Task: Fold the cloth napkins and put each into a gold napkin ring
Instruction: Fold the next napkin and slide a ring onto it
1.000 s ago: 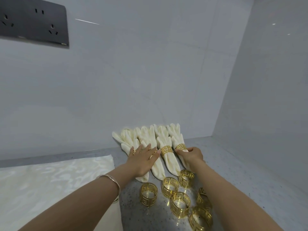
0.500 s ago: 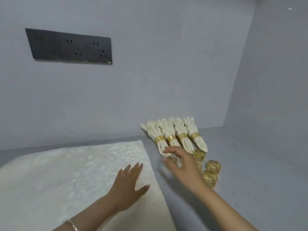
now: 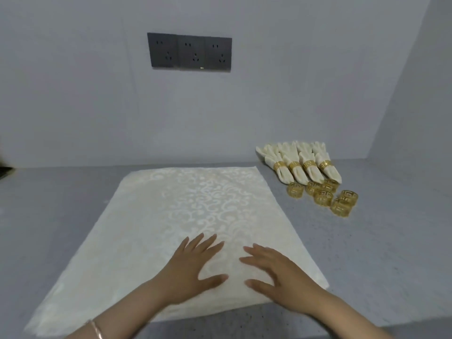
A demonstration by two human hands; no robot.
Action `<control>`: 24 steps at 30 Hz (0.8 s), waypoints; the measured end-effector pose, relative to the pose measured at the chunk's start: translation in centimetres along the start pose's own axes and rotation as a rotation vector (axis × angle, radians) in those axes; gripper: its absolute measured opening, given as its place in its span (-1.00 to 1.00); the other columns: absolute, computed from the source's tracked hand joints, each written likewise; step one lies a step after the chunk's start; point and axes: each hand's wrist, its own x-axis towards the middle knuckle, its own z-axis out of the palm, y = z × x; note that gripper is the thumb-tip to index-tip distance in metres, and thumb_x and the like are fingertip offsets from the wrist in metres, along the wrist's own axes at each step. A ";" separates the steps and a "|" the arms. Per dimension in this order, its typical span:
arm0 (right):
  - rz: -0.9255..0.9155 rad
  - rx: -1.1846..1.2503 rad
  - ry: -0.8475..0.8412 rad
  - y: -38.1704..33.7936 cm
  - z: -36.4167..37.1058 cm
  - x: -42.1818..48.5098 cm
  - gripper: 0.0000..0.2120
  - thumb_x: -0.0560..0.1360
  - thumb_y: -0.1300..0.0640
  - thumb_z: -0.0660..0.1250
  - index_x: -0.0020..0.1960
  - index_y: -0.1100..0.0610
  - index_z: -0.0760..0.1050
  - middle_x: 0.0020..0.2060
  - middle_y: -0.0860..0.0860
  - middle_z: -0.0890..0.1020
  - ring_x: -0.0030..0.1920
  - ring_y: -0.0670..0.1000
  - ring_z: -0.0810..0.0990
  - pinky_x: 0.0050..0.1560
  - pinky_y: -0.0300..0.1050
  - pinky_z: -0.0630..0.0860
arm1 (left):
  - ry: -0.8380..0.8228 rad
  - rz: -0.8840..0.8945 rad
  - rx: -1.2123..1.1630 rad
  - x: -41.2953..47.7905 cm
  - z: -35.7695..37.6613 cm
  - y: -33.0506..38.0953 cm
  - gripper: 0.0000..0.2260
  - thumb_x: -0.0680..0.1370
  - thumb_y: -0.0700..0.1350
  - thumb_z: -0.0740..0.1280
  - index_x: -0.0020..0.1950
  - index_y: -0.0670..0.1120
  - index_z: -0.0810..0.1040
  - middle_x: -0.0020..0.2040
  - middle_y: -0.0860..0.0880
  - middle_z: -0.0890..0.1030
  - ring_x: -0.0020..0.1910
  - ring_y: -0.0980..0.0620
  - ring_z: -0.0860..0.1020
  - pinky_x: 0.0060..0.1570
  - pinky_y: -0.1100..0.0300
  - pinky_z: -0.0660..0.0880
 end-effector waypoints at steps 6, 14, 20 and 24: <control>-0.034 -0.025 -0.006 -1.1 -0.7 -1.6 -0.50 0.34 -0.44 0.18 0.22 -0.30 0.47 0.32 -0.40 0.35 0.37 -0.43 0.15 0.37 -0.41 0.15 | -0.064 0.048 -0.048 -2.7 -0.6 0.4 -0.27 0.39 0.50 0.13 0.50 0.35 -0.01 0.50 0.30 -0.16 0.48 0.26 -0.26 0.47 0.12 -0.31; -0.135 -0.245 0.019 -2.8 -1.1 -2.1 -0.52 0.50 -0.30 0.06 0.22 -0.11 0.56 0.26 -0.23 0.53 0.27 -0.23 0.45 0.18 -0.46 0.25 | -0.043 0.051 -0.056 -3.9 -1.5 1.2 -0.40 0.48 0.40 0.12 0.49 0.28 0.15 0.53 0.26 0.03 0.53 0.20 -0.09 0.49 0.19 -0.14; -0.119 -0.199 0.018 -3.3 -1.7 -1.9 -0.69 0.56 -0.15 0.18 0.19 -0.10 0.58 0.19 -0.26 0.56 0.22 -0.26 0.47 0.19 -0.45 0.33 | -0.044 0.045 -0.067 -4.4 -2.0 1.6 -0.45 0.52 0.35 0.10 0.48 0.24 0.22 0.52 0.28 0.11 0.52 0.22 0.00 0.45 0.25 -0.01; -0.047 -0.045 0.028 -3.1 -1.9 -1.7 -0.76 0.54 -0.07 0.27 0.15 -0.07 0.61 0.11 -0.27 0.61 0.13 -0.31 0.52 0.20 -0.34 0.42 | -0.048 0.055 -0.077 -4.5 -2.3 1.3 -0.44 0.50 0.36 0.06 0.47 0.24 0.24 0.50 0.29 0.15 0.51 0.23 0.04 0.46 0.22 0.03</control>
